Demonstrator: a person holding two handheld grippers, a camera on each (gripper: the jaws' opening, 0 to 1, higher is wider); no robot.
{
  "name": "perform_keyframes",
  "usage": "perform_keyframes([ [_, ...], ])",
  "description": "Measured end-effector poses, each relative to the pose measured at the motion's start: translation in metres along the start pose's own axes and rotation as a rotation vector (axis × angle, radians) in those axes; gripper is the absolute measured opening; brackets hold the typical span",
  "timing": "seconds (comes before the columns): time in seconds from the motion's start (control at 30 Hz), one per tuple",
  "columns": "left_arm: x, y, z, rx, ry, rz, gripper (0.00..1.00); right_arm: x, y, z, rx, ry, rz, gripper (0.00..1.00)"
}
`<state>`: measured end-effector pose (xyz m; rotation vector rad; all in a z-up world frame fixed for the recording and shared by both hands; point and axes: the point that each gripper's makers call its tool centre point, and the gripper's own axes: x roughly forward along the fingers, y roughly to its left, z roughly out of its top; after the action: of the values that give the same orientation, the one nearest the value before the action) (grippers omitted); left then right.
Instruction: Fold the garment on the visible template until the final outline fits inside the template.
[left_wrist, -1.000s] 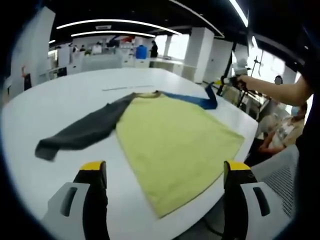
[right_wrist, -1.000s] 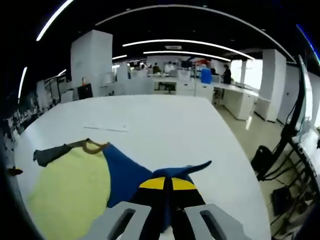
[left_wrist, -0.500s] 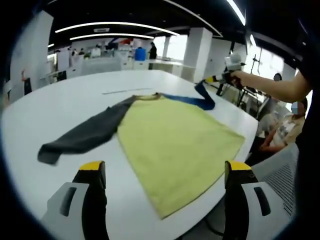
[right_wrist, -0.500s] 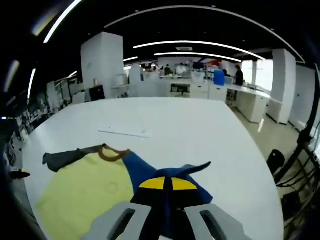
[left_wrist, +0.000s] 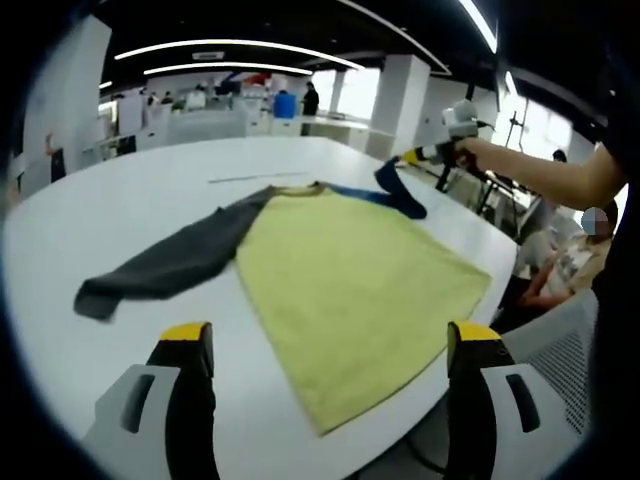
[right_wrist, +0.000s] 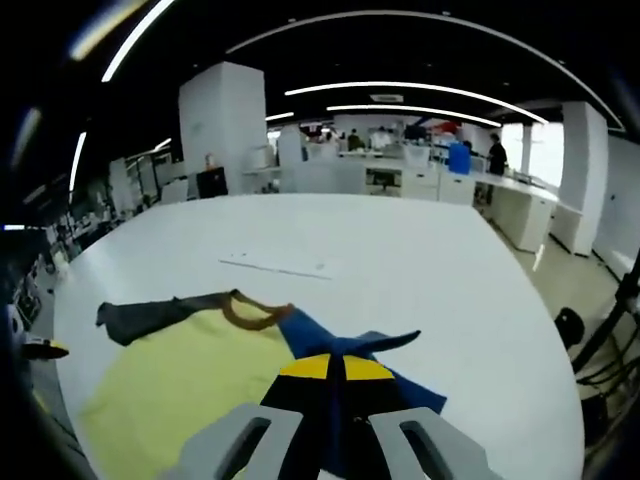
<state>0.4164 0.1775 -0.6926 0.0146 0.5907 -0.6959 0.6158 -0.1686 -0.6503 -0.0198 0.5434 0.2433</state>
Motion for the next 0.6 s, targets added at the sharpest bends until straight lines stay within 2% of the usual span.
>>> perform_keyframes([
  [0.27,-0.001,0.002,-0.002,-0.009,-0.001,0.005,0.94,0.014,0.031,0.007,0.011,-0.010,0.056,0.00],
  [0.6,0.000,0.003,-0.002,-0.011,-0.001,0.004,0.94,0.030,0.068,0.010,-0.015,-0.002,0.110,0.00],
])
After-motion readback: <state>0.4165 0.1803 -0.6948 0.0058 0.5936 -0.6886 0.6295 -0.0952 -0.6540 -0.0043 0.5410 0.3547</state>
